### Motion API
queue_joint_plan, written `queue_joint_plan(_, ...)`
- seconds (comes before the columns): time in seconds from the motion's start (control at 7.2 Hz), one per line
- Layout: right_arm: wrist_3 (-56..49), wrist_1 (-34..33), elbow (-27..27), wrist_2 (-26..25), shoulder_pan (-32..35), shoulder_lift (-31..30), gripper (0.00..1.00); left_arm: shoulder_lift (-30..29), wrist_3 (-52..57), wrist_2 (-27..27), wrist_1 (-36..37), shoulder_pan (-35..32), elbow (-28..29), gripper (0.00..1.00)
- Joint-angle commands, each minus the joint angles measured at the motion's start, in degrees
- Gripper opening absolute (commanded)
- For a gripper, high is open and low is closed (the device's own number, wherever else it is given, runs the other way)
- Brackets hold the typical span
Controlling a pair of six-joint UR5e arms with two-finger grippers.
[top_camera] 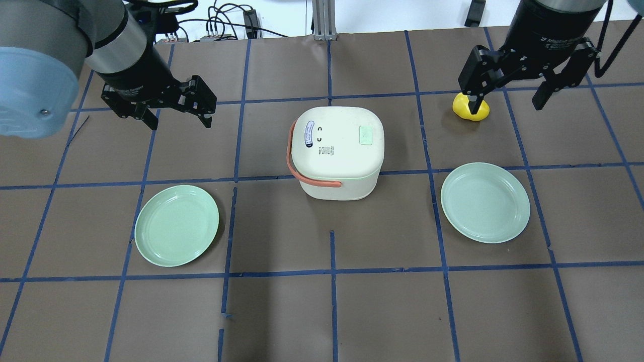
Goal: Press rice cooker button
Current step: 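Move the right gripper from beside the yellow duck toward the rice cooker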
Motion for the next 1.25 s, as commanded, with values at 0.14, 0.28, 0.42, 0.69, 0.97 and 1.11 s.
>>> queue_joint_plan(0.14, -0.1, -0.1, 0.2, 0.2, 0.2, 0.2, 1.0, 0.0, 0.0, 0.0, 0.0, 0.0, 0.0, 1.0)
queue_joint_plan(0.28, -0.1, -2.8, -0.1, 1.7, 0.3, 1.1, 1.0, 0.0, 0.0, 0.1, 0.0, 0.0, 0.0, 1.0)
queue_joint_plan(0.42, 0.5, -4.8, -0.8, 4.0, 1.0, 2.5, 1.0, 0.0, 0.0, 0.0, 0.0, 0.0, 0.0, 1.0)
queue_joint_plan(0.69, 8.7, -10.4, -1.4, 4.6, 8.0, 6.9, 1.0, 0.0, 0.0, 0.0, 0.0, 0.0, 0.0, 1.0)
queue_joint_plan(0.97, 13.7, -14.9, -3.1, 4.7, 13.1, 11.6, 0.88, 0.0, 0.0, 0.0, 0.0, 0.0, 0.0, 1.0)
queue_joint_plan(1.11, 14.3, -15.5, -3.5, 4.7, 13.0, 13.4, 0.68, 0.0, 0.0, 0.0, 0.0, 0.0, 0.0, 1.0)
